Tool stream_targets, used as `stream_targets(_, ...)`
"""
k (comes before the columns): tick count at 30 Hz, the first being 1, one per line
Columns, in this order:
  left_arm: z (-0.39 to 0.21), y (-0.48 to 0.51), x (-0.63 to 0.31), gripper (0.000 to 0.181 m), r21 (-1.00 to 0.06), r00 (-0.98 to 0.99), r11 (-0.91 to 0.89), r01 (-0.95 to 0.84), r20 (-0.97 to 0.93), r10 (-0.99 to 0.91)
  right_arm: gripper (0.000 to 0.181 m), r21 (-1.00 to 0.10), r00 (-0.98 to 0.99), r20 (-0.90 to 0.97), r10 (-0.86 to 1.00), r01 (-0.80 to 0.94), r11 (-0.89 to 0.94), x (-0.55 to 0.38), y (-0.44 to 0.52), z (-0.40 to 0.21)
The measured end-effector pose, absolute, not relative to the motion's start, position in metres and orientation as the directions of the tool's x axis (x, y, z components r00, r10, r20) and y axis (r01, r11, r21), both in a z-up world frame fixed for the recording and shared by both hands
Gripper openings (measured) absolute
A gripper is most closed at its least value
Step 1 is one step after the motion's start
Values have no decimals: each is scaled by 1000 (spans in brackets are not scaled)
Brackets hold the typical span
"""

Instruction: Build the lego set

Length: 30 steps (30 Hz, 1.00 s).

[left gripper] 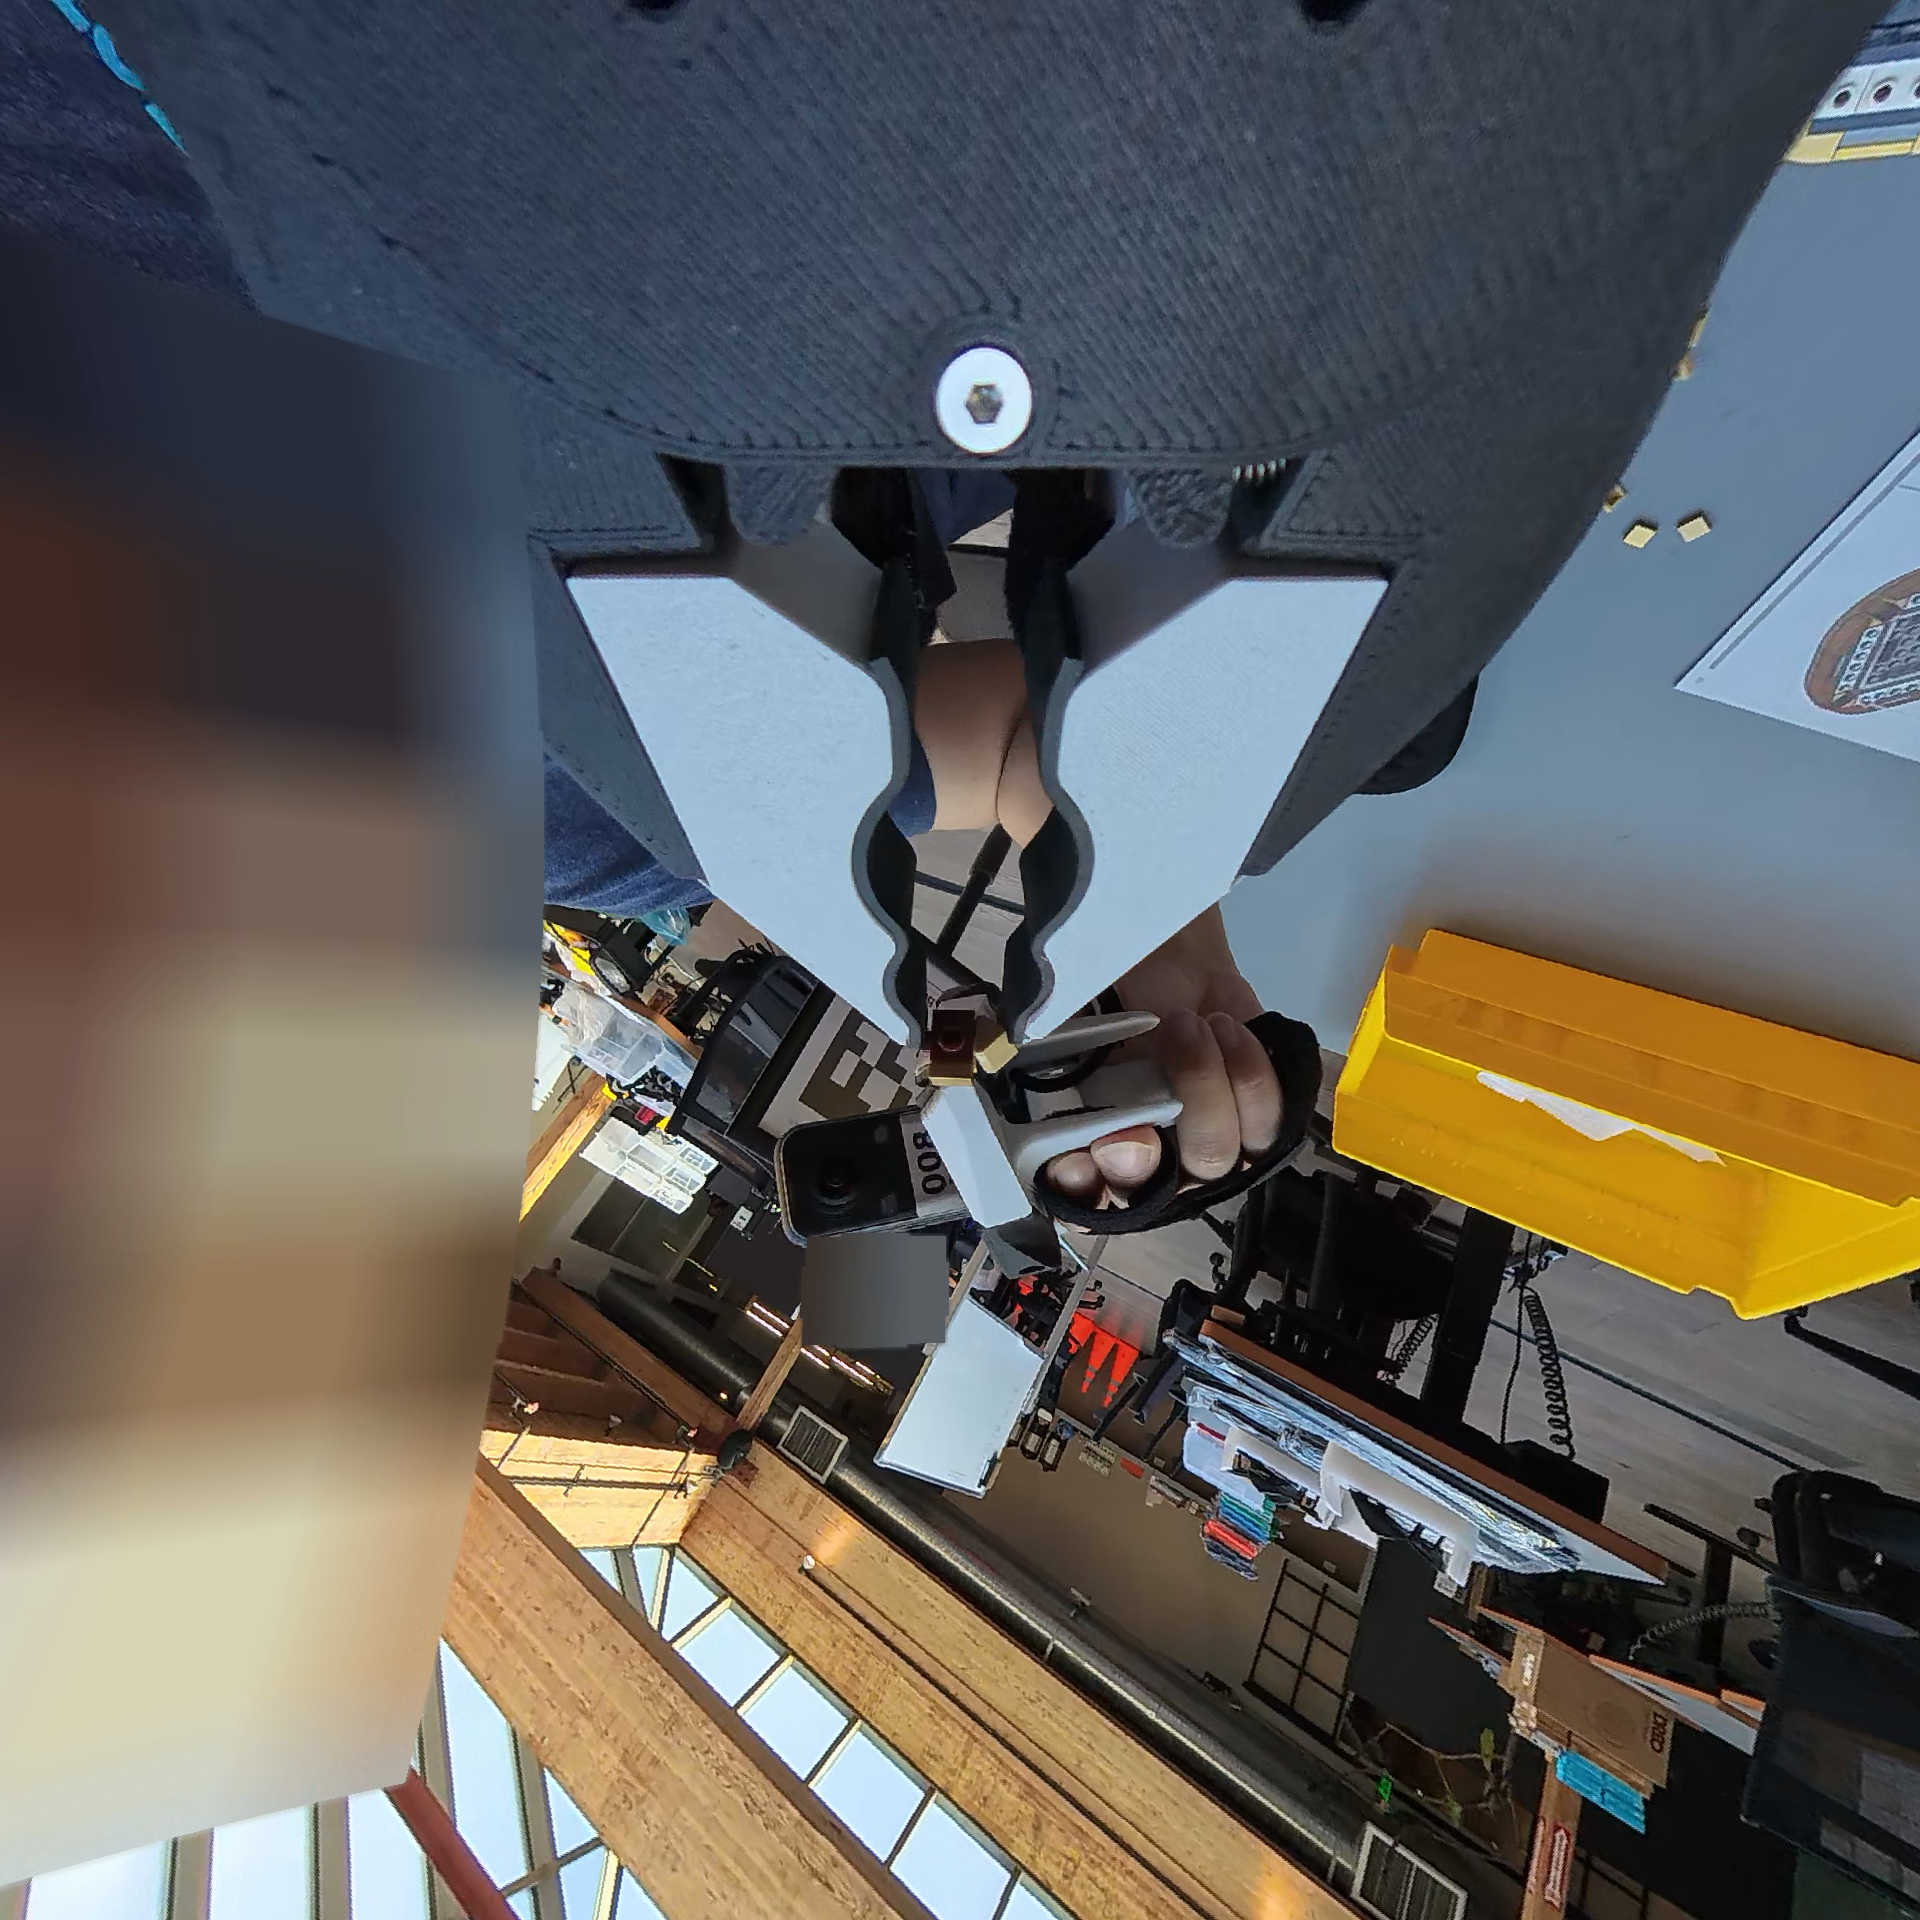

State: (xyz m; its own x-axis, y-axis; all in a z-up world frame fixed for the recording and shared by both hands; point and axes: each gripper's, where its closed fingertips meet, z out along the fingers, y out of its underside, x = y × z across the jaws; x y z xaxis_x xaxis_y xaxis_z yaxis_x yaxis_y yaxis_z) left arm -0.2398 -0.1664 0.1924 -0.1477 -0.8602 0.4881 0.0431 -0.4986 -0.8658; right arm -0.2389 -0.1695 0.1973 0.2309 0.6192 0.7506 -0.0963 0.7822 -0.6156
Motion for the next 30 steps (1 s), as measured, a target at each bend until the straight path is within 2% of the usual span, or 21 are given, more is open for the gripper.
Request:
stream_targets(12,185,-156,-242,13,-895,-78,-446,27,443,-893,0,-618,198,770,606,-1,786,-242,-159,192)
stream_targets(30,185,-139,-247,13,-868,-329,-493,57,449,-830,2,-636,81,771,632,163,755,-249,-142,191)
